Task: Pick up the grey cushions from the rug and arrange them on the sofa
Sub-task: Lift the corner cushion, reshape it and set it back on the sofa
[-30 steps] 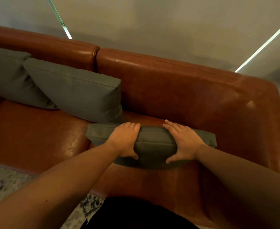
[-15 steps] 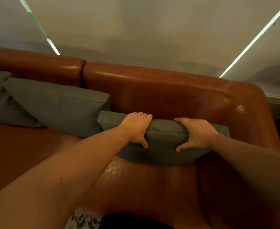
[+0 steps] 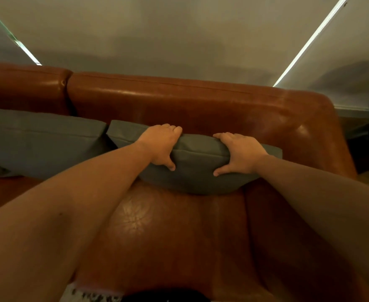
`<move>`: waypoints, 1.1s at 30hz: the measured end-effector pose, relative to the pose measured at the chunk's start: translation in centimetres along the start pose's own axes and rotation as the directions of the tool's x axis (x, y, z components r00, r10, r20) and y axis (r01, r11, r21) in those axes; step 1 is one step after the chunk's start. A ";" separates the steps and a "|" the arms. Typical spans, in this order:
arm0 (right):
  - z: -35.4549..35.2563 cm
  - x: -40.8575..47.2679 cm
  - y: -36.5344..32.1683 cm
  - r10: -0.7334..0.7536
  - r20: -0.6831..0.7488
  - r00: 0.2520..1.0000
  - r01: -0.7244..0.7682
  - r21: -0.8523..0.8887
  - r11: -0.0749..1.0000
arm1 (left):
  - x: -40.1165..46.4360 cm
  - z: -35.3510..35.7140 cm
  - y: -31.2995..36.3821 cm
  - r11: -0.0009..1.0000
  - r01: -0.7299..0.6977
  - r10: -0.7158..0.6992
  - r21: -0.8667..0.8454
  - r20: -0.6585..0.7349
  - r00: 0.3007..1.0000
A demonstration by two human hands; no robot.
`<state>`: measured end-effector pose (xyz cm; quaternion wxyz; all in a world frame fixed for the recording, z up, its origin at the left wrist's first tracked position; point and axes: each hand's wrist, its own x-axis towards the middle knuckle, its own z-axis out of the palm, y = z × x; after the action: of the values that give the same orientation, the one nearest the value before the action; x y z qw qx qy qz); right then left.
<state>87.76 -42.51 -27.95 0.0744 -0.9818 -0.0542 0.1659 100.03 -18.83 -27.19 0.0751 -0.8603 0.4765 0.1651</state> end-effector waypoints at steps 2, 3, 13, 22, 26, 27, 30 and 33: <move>0.0 0.4 0.6 -0.012 0.011 1.000 0.012 0.002 1.000 | 0.4 0.0 -0.1 1.000 0.008 -0.008 -0.008 0.010 1.000; -0.1 0.6 0.8 -0.019 0.018 1.000 0.018 0.007 1.000 | 0.5 -0.1 0.0 1.000 0.013 -0.012 -0.010 0.020 1.000; -1.6 2.5 1.9 -0.059 0.075 0.995 0.057 0.028 0.998 | 1.2 -0.5 -0.1 0.996 0.082 -0.080 -0.032 0.054 0.995; -1.0 2.4 2.0 -0.057 0.082 0.995 0.059 -0.022 0.998 | 1.2 0.1 -0.3 0.998 0.054 -0.052 -0.041 0.046 0.998; -1.5 2.4 1.7 -0.029 0.106 0.994 0.035 -0.052 0.998 | 1.2 -0.2 -0.3 0.998 0.058 -0.056 -0.036 0.065 0.996; -1.5 2.4 1.6 -0.021 0.112 0.993 0.028 -0.058 0.998 | 1.2 -0.3 -0.3 0.998 0.059 -0.057 -0.026 0.070 0.996; -1.6 2.2 1.3 0.002 0.116 0.993 0.008 -0.087 0.996 | 1.1 -0.7 -0.3 0.997 0.076 -0.075 -0.007 0.085 0.994; -1.8 2.0 1.2 0.020 0.120 0.993 -0.005 -0.118 0.993 | 0.8 -0.9 -0.4 0.993 0.117 -0.116 -0.006 0.101 0.988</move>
<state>90.35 -43.68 -27.09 0.0123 -0.9729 -0.0621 0.2223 101.00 -19.51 -26.70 0.1034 -0.8778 0.4199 0.2062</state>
